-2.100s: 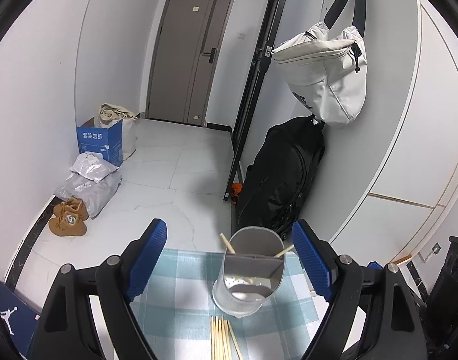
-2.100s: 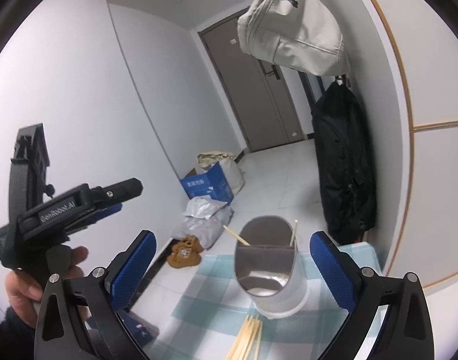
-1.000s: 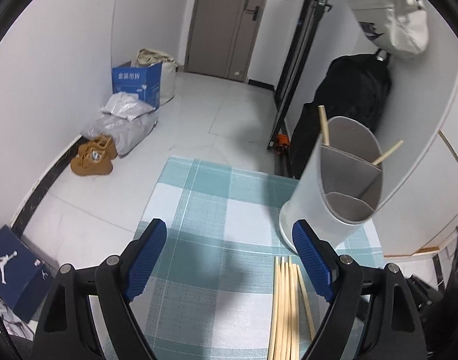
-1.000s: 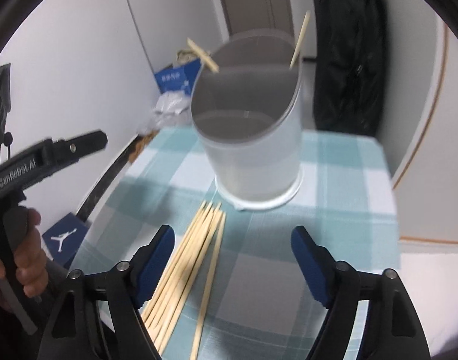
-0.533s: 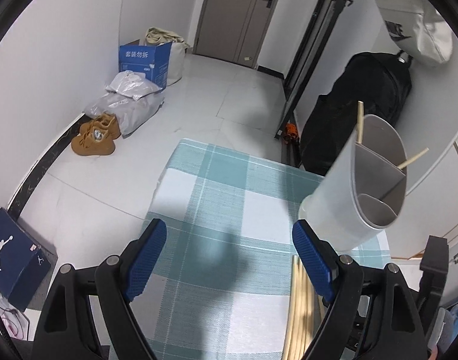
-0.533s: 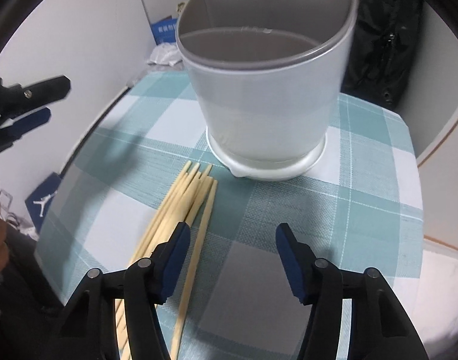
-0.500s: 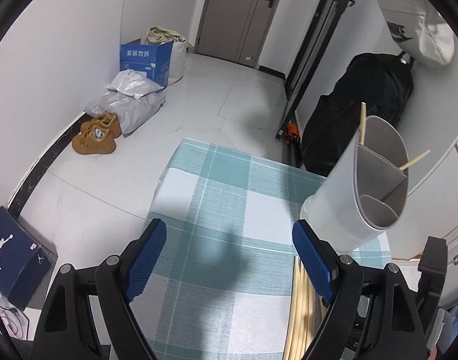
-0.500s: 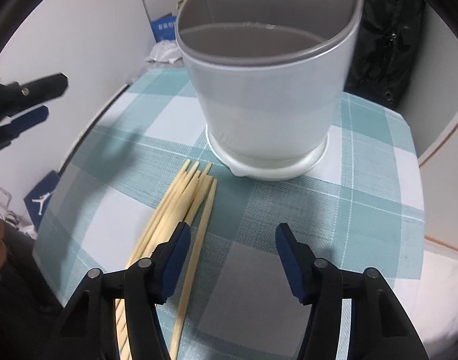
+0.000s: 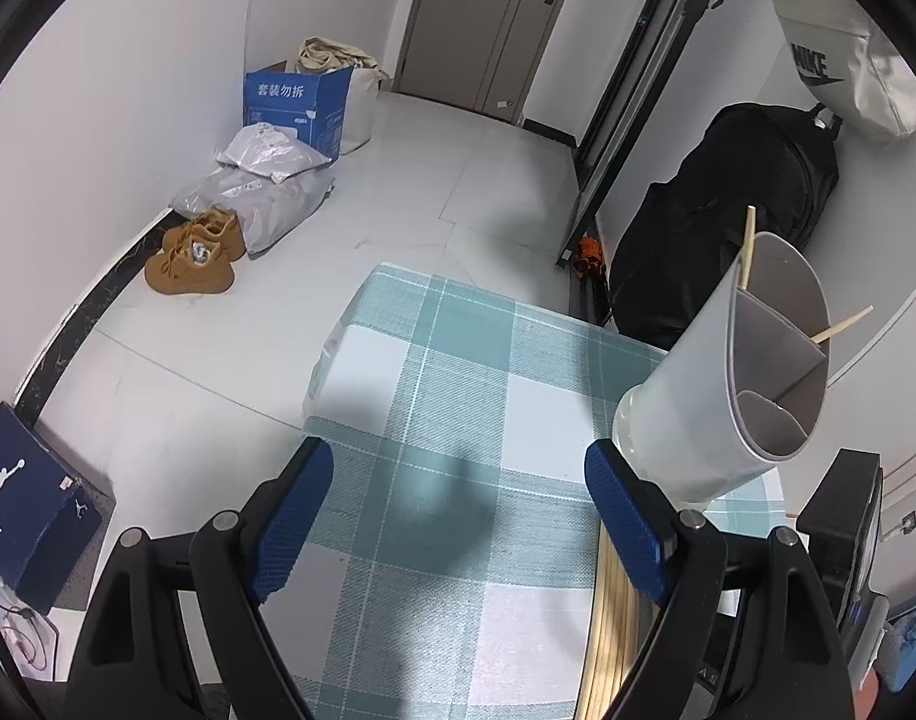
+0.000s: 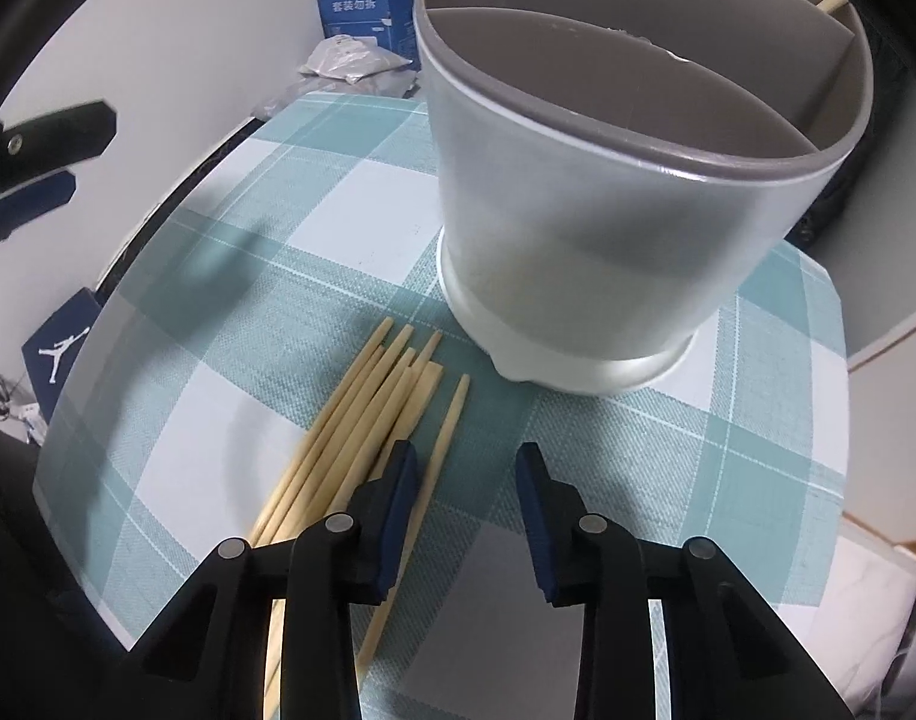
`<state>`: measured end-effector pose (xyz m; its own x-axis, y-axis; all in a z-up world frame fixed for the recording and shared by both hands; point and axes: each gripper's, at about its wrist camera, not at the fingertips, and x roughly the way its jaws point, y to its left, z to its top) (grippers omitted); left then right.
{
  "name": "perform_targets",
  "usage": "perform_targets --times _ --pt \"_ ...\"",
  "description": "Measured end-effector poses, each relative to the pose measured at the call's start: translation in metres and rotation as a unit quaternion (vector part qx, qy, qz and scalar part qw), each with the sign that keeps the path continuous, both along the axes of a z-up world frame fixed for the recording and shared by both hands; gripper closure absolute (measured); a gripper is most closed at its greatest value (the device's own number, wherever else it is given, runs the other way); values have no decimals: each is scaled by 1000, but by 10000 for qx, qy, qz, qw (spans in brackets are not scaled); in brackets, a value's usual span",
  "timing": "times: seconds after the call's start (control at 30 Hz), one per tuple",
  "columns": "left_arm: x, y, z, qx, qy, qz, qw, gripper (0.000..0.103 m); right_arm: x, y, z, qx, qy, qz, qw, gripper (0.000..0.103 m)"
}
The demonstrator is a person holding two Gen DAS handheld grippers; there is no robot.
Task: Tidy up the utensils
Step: 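Lower the right gripper onto the pile and pinch one chopstick, then lift the chopstick with the right gripper while the left gripper pinches another chopstick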
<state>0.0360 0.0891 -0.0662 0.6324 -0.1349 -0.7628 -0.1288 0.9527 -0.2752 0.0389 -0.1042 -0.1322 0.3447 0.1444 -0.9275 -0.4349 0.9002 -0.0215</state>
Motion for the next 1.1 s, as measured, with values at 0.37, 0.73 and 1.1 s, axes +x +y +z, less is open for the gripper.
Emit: perform_targets --times 0.37,0.73,1.1 --pt "0 3 -6 3 270 13 9996 20 3 -4 -3 204 -256 -391 9987 89" --pt "-2 -26 -22 324 642 -526 9960 20 3 -31 11 808 -261 -811 9931 100" --pt "-11 -60 -43 652 1244 -1243 9822 20 -12 -75 22 1828 -49 -1295 9746 100"
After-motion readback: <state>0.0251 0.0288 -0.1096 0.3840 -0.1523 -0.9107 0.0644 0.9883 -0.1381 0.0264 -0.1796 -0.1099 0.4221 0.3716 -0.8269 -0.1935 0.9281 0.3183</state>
